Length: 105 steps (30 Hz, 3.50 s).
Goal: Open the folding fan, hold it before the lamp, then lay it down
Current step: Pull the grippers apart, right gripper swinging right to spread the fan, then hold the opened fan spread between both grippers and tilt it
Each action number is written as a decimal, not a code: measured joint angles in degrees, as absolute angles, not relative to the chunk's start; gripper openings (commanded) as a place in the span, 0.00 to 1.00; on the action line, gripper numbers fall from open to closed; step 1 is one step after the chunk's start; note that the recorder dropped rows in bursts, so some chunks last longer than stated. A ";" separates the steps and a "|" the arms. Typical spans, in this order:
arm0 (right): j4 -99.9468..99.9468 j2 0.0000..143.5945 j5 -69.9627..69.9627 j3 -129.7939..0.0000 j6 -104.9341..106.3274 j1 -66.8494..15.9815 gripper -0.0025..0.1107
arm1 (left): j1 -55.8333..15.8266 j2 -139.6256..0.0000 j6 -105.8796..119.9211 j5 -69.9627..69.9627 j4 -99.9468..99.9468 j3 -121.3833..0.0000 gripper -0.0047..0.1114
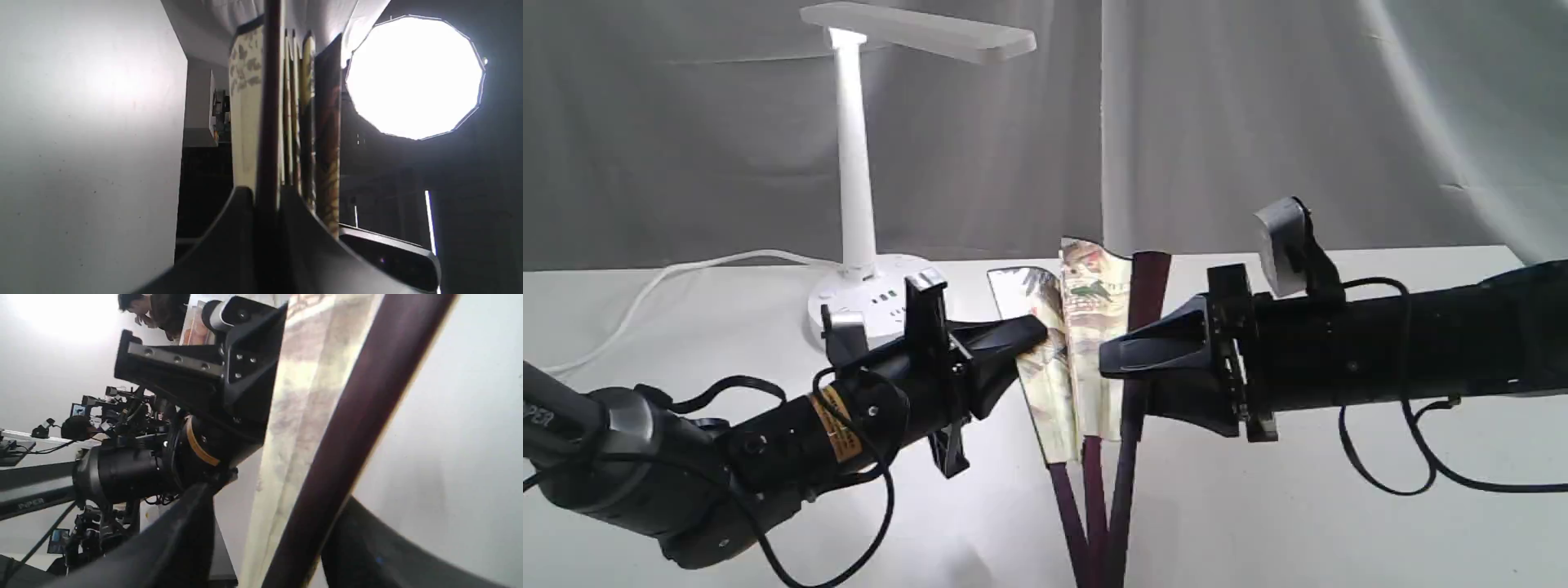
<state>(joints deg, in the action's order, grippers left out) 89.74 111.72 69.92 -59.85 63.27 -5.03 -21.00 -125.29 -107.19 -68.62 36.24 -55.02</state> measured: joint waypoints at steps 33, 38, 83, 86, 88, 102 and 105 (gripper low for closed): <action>100.34 111.72 57.97 -59.85 65.79 -5.03 0.02 | -21.00 -125.66 -104.35 -68.50 32.76 -55.35 0.04; 100.94 111.72 55.76 -59.85 65.79 -4.34 0.02 | -21.00 -126.05 -103.37 -68.13 30.08 -55.35 0.04; 101.49 111.72 64.10 -59.85 64.62 17.84 0.02 | -21.43 -107.37 -92.81 -68.65 4.63 -27.15 0.04; 101.38 111.72 65.10 -59.85 64.62 18.98 0.02 | -21.51 -106.12 -92.38 -68.65 4.30 -26.19 0.04; 101.38 111.72 65.36 -59.85 64.62 19.40 0.02 | -22.33 -105.45 -92.16 -68.54 3.56 -25.72 0.04; 100.71 111.72 66.23 -59.85 63.28 21.13 0.02 | -34.05 -101.67 -86.41 -67.79 -14.81 -22.45 0.04; 100.48 111.72 66.34 -59.85 62.72 22.07 0.02 | -34.82 -101.44 -86.26 -67.79 -15.21 -22.45 0.04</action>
